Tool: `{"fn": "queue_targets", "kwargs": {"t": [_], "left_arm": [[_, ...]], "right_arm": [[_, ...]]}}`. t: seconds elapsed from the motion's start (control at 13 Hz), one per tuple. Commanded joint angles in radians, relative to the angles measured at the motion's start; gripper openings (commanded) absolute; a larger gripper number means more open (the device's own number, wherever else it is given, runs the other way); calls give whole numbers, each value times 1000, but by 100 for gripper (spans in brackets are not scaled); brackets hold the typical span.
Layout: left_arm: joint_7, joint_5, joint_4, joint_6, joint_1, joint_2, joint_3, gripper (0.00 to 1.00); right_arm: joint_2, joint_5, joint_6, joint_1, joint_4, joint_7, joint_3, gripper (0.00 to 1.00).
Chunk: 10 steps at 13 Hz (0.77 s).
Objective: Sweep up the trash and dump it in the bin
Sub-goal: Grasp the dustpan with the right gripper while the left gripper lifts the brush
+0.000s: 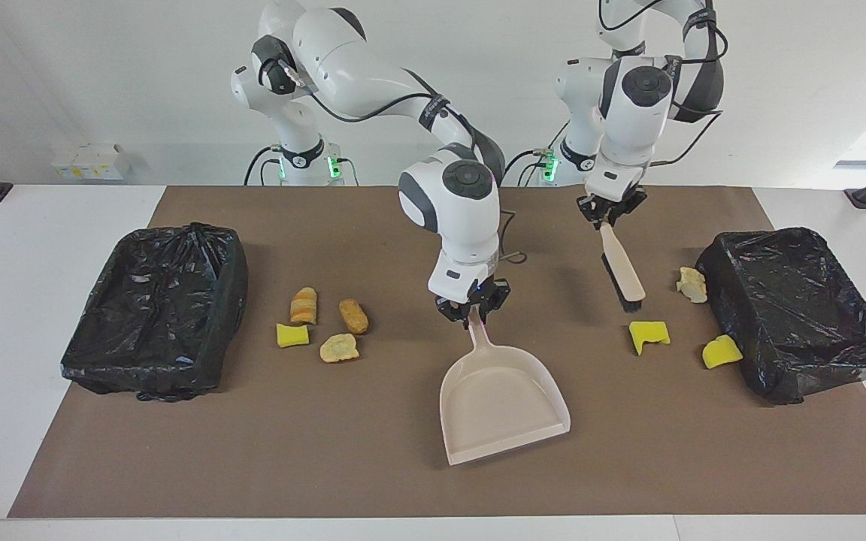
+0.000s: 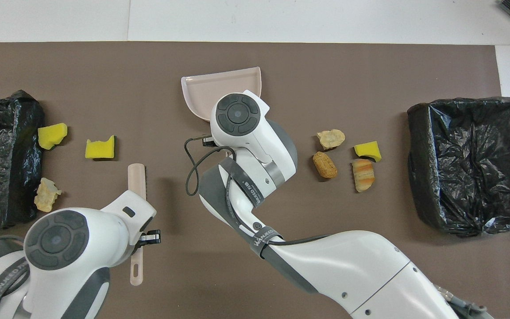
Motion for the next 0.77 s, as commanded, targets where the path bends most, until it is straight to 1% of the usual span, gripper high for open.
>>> {"fn": "queue_targets", "kwargs": {"t": [0.0,0.08,0.15,0.23,0.31,0.38,0.46,0.54,0.61,0.69], "left_arm": [[25,156,102,23,72,155,-12,0],[26,237,105,75,93,213,-11,0],[50,282,107,141,136,244,-6,0],[96,325,113,187,180,265,-6,0],[138,388,137,219,213,296,-6,0],[146,411,166,250,249,327,-6,0],[153,416,174,284,279,351,-6,0],[163,431,179,324,288,383,-6,0],[164,459,183,357,299,411,-3,0],[167,462,191,368,323,416,-3,0]], "right_arm": [[-168,16,-15,-55,-167,-212,7,0],[-222,16,-57,-87,-208,-342,9,0],[-254,16,-131,-99,-221,-478,9,0],[-267,18,-194,-109,-219,-606,7,0],[-274,19,-220,-113,-230,-728,9,0],[-293,25,-219,-115,-270,-804,9,0],[-311,33,-210,-115,-302,-846,7,0],[-311,42,-208,-110,-314,-858,9,0],[-302,54,-205,-92,-317,-858,9,0],[-292,58,-199,-59,-325,-855,9,0]]}}
